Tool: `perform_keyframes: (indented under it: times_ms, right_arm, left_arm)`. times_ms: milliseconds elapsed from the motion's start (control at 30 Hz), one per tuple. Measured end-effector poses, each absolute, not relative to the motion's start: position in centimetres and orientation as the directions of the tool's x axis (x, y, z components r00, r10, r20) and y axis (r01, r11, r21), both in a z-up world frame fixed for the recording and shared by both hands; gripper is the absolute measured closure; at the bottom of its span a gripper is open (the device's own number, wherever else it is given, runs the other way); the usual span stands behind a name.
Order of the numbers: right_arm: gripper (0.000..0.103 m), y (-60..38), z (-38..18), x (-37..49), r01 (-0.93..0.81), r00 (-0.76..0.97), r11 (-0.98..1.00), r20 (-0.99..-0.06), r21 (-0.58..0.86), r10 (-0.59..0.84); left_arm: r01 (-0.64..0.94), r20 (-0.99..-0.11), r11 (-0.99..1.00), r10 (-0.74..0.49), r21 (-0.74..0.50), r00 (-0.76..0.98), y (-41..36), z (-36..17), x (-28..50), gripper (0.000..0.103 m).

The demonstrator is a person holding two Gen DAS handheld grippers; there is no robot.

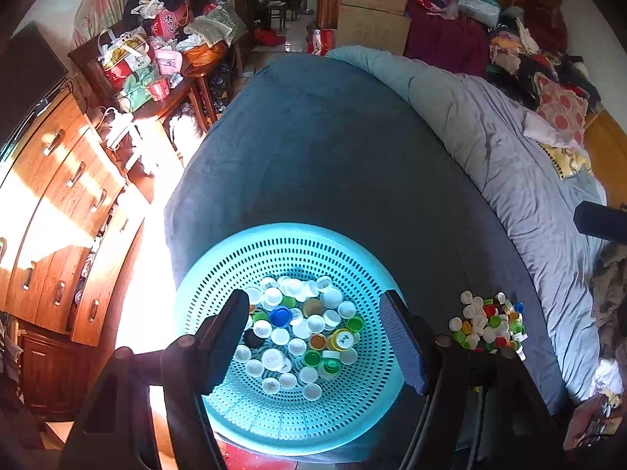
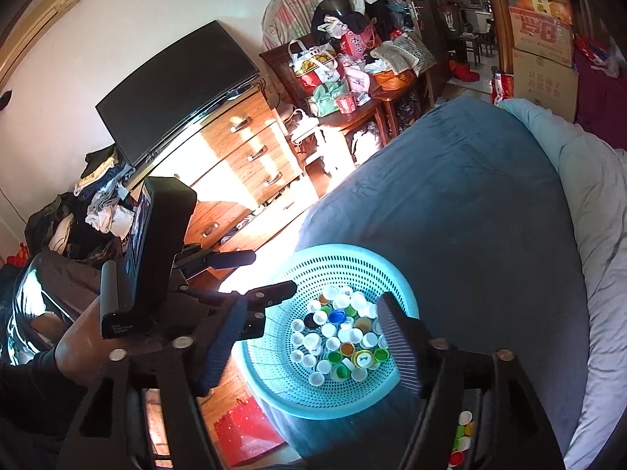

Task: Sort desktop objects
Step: 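Move both open tools back toward the cap pile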

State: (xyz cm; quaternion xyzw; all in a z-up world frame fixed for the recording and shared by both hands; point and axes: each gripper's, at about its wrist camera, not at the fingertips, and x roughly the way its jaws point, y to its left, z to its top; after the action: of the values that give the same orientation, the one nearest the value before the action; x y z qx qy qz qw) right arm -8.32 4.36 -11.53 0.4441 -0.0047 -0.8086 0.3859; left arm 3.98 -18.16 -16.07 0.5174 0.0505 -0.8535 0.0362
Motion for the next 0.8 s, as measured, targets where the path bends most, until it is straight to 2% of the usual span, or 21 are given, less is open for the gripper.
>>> perform_keyframes:
  times_ms: [33,100,300,467,667,800]
  right_arm:
    - [0.013,5.0,-11.7,-8.2,0.613,-0.317,-0.711,-0.716,0.346,-0.622]
    - [0.009,6.6,-12.2,-8.1,0.596,-0.324,-0.725,-0.722,0.346,-0.611]
    - [0.008,16.2,-15.5,-7.0,0.463,-0.366,-0.821,-0.772,0.333,-0.52]
    - [0.008,30.3,-21.4,-3.6,0.199,-0.383,-0.917,-0.833,0.347,-0.399]
    - [0.008,44.5,-28.9,5.1,-0.132,-0.303,-0.925,-0.903,0.356,-0.305]
    - [0.008,48.2,-32.2,10.9,-0.236,-0.227,-0.905,-0.926,0.353,-0.302]
  left_arm:
    - [0.108,-0.889,-0.993,-0.004,-0.052,-0.458,-17.7,-16.2,4.0,0.032]
    - [0.088,-0.891,-0.994,0.012,-0.058,-0.454,-16.4,-16.2,3.7,0.032]
    - [0.01,-0.891,-0.997,0.063,-0.075,-0.45,-11.4,-15.6,3.0,0.032]
    - [-0.105,-0.915,-0.988,0.143,-0.111,-0.377,-5.5,-17.1,2.2,0.032]
    - [-0.184,-0.937,-0.951,0.285,-0.249,-0.202,3.5,-23.5,2.8,0.032]
    - [-0.206,-0.957,-0.949,0.265,-0.237,-0.121,7.7,-30.2,4.3,0.032]
